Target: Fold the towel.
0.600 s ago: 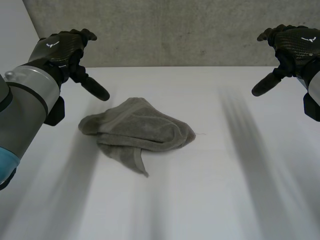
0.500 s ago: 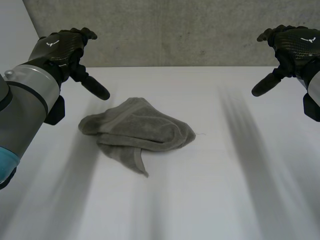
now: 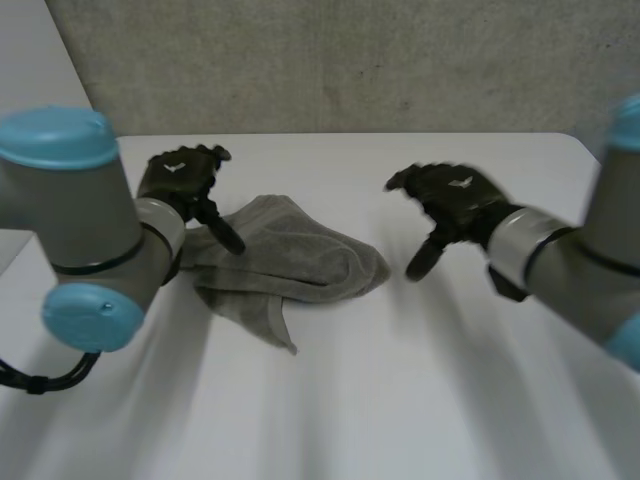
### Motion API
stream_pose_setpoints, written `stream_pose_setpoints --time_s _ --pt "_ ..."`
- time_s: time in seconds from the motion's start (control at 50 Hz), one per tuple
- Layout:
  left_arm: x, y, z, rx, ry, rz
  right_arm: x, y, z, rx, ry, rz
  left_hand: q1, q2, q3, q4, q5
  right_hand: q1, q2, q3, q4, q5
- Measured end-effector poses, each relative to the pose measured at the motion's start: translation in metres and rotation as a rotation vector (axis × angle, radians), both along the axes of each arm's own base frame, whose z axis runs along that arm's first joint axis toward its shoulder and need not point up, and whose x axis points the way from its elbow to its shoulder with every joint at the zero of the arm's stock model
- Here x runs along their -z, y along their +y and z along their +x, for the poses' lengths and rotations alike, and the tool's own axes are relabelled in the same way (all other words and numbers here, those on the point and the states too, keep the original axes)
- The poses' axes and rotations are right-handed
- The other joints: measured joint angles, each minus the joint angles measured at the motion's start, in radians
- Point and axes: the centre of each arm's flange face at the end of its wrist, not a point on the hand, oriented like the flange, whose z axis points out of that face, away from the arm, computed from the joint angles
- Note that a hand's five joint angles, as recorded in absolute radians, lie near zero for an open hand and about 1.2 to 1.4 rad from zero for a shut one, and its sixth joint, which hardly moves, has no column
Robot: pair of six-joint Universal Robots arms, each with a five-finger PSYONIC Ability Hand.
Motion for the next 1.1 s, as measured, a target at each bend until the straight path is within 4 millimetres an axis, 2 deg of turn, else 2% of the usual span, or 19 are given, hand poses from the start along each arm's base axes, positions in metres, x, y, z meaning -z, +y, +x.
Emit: stream_pose_setpoints --time_s 0.18,0.24,0.26,0.3,0.36,0.4,0.44,0.5,0.54,0.56,0.58,0.62,0.68,0.72,0.82,0.92,1.0,1.1 --pt "0.060 -0.024 -0.018 0.138 -0.295 -0.067 0.085 -0.029 0.060 -0.036 -0.048 0.088 0.008 0.012 0.012 0.007 0.006 0.005 0.001 -0.001 0.001 0.002" --pt "0.078 -0.027 -0.021 0.174 -0.395 -0.085 0.111 -0.036 0.074 -0.015 -0.044 0.100 0.116 0.121 0.129 0.121 0.111 0.084 0.071 0.074 0.061 0.076" --pt "0.078 -0.027 -0.021 0.174 -0.395 -0.085 0.111 -0.036 0.074 -0.015 -0.044 0.100 0.116 0.121 0.129 0.121 0.111 0.084 0.071 0.074 0.061 0.076" --pt "0.088 -0.030 -0.021 0.190 -0.450 -0.097 0.129 -0.040 0.084 0.007 -0.030 0.105 0.486 0.484 0.501 0.504 0.477 0.440 0.438 0.436 0.423 0.433" --pt "0.090 -0.031 -0.022 0.187 -0.452 -0.105 0.139 -0.043 0.090 0.032 -0.016 0.101 0.982 1.010 1.029 1.022 0.973 0.976 0.962 0.924 0.941 0.959" --pt "0.087 -0.031 -0.022 0.181 -0.433 -0.106 0.137 -0.044 0.091 0.039 -0.015 0.097 1.038 1.082 1.103 1.095 1.048 1.062 1.062 1.032 1.044 1.060" --pt "0.079 -0.031 -0.021 0.167 -0.386 -0.107 0.123 -0.047 0.089 0.051 -0.025 0.078 1.050 1.112 1.140 1.118 1.082 1.073 1.086 1.084 1.081 1.086" --pt "0.059 -0.026 -0.020 0.141 -0.279 -0.104 0.084 -0.049 0.080 0.069 -0.058 0.023 1.050 1.115 1.146 1.118 1.096 1.073 1.087 1.091 1.081 1.086" --pt "0.042 -0.019 -0.018 0.126 -0.190 -0.099 0.045 -0.049 0.067 0.080 -0.086 -0.037 1.050 1.115 1.147 1.118 1.099 1.073 1.087 1.093 1.081 1.086" --pt "0.037 -0.016 -0.018 0.122 -0.158 -0.095 0.035 -0.049 0.063 0.082 -0.091 -0.056 1.050 1.115 1.147 1.118 1.099 1.073 1.087 1.093 1.081 1.086" --pt "0.029 -0.011 -0.017 0.115 -0.109 -0.089 0.015 -0.047 0.056 0.079 -0.096 -0.093 1.050 1.115 1.148 1.118 1.099 1.073 1.087 1.096 1.081 1.086" --pt "0.017 -0.001 -0.014 0.107 -0.031 -0.073 -0.011 -0.040 0.047 0.060 -0.085 -0.145 1.050 1.115 1.148 1.118 1.098 1.073 1.088 1.099 1.081 1.086" --pt "0.007 0.014 -0.011 0.101 0.060 -0.038 -0.035 -0.030 0.039 0.007 -0.040 -0.202 1.050 1.115 1.149 1.118 1.099 1.073 1.088 1.099 1.081 1.086" --pt "0.002 0.031 -0.008 0.099 0.132 0.010 -0.049 -0.017 0.034 -0.075 0.045 -0.264 1.053 1.116 1.151 1.118 1.105 1.073 1.085 1.095 1.079 1.083" --pt "-0.001 0.065 -0.001 0.100 0.224 0.116 -0.058 -0.004 0.032 -0.208 0.234 -0.395 1.064 1.121 1.152 1.118 1.110 1.073 1.085 1.096 1.079 1.083" --pt "0.001 0.093 0.008 0.105 0.278 0.222 -0.053 -0.003 0.035 -0.312 0.468 -0.582 1.064 1.121 1.153 1.118 1.110 1.073 1.088 1.097 1.081 1.086" --pt "0.006 0.104 0.011 0.122 0.292 0.271 -0.039 -0.008 0.041 -0.362 0.588 -0.675 1.064 1.121 1.153 1.118 1.110 1.073 1.088 1.098 1.081 1.086" --pt "0.012 0.105 0.012 0.135 0.293 0.299 -0.022 -0.015 0.054 -0.390 0.629 -0.701 1.064 1.121 1.153 1.118 1.110 1.066 1.074 1.076 1.063 1.076"
